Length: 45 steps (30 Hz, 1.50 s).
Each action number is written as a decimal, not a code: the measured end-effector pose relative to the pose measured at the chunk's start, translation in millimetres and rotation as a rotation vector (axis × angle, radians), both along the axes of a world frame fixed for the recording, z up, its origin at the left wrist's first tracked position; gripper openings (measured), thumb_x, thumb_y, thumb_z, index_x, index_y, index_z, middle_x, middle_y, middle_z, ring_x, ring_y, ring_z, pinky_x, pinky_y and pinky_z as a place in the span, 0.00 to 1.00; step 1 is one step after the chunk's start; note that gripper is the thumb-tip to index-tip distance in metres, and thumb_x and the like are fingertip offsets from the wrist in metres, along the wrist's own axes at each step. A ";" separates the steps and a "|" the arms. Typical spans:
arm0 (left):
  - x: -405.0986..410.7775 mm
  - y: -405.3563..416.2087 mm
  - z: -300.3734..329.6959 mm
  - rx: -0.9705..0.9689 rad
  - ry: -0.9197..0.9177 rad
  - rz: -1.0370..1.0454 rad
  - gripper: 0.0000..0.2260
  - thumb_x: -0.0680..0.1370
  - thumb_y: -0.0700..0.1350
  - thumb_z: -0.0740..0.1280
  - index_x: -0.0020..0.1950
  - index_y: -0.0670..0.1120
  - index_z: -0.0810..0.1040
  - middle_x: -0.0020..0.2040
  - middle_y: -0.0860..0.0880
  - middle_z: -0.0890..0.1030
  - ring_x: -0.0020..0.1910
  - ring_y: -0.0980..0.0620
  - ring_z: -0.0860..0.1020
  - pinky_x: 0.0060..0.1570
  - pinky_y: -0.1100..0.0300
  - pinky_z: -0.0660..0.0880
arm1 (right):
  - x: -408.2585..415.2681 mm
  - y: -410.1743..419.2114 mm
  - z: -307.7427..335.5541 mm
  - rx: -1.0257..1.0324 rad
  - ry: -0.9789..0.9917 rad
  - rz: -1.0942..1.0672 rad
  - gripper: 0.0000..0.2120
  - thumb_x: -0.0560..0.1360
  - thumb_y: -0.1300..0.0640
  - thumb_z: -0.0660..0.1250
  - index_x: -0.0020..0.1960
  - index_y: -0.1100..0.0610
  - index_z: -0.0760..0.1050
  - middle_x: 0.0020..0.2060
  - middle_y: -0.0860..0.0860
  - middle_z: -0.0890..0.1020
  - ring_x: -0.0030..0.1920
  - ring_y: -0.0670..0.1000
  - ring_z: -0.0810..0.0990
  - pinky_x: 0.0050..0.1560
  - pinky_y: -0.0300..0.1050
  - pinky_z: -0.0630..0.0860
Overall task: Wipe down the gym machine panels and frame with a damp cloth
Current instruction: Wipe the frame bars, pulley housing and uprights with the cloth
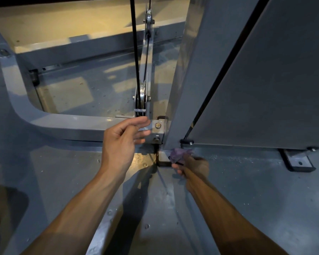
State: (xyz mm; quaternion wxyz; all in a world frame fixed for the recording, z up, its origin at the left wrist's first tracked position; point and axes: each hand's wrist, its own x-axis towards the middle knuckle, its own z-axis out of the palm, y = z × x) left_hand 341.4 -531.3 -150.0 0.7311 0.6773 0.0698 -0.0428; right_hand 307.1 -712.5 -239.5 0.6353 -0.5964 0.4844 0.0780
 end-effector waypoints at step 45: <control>-6.2 3.7 5.3 0.059 0.005 -0.005 0.15 0.84 0.34 0.61 0.55 0.45 0.86 0.51 0.50 0.88 0.48 0.49 0.87 0.48 0.57 0.82 | -9.1 4.4 8.6 -1.064 -0.020 1.163 0.11 0.85 0.55 0.58 0.66 0.53 0.71 0.58 0.51 0.78 0.50 0.49 0.80 0.52 0.42 0.79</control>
